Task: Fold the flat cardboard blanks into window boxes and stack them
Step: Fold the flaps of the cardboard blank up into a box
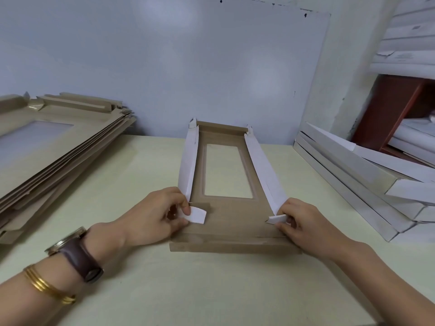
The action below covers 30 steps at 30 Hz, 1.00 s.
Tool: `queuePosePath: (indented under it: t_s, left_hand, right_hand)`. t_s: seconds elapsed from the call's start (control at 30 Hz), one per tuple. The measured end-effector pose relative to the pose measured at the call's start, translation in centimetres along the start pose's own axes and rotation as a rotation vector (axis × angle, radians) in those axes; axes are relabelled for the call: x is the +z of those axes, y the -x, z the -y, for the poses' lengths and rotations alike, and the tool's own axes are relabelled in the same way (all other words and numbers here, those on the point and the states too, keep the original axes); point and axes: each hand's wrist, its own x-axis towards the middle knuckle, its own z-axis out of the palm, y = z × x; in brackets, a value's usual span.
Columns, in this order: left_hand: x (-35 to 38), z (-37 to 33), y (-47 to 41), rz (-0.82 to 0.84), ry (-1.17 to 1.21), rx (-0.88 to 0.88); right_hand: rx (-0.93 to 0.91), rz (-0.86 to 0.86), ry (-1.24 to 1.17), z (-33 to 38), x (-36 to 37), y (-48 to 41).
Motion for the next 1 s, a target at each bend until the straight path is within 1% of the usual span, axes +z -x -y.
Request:
queuePosePath:
  t_s: [0.1, 0.2, 0.4, 0.5, 0.77, 0.9, 1.0]
  left_hand:
    - [0.5, 0.3, -0.2, -0.047, -0.049, 0.033]
    - [0.9, 0.2, -0.3, -0.058, -0.106, 0.037]
    - [0.5, -0.1, -0.2, 0.034, -0.161, 0.058]
    - [0.4, 0.0, -0.3, 0.062, -0.146, 0.037]
    - [0.5, -0.2, -0.6, 0.07, -0.084, -0.002]
    - [0.5, -0.6, -0.5, 0.067, -0.077, 0.0]
    - [0.1, -0.7, -0.2, 0.11, -0.071, 0.016]
  right_hand:
    - [0.004, 0.023, 0.034, 0.1, 0.1, -0.1]
    - [0.023, 0.031, 0.03, 0.3, 0.2, 0.0]
    - [0.028, -0.047, 0.02, 0.8, 0.5, 0.0]
    - [0.055, -0.044, 0.041, 0.9, 0.7, -0.4]
    - [0.04, 0.038, -0.063, 0.3, 0.3, -0.7]
    - [0.026, -0.039, -0.094, 0.5, 0.6, -0.4]
    - [-0.012, -0.072, -0.071, 0.6, 0.4, -0.3]
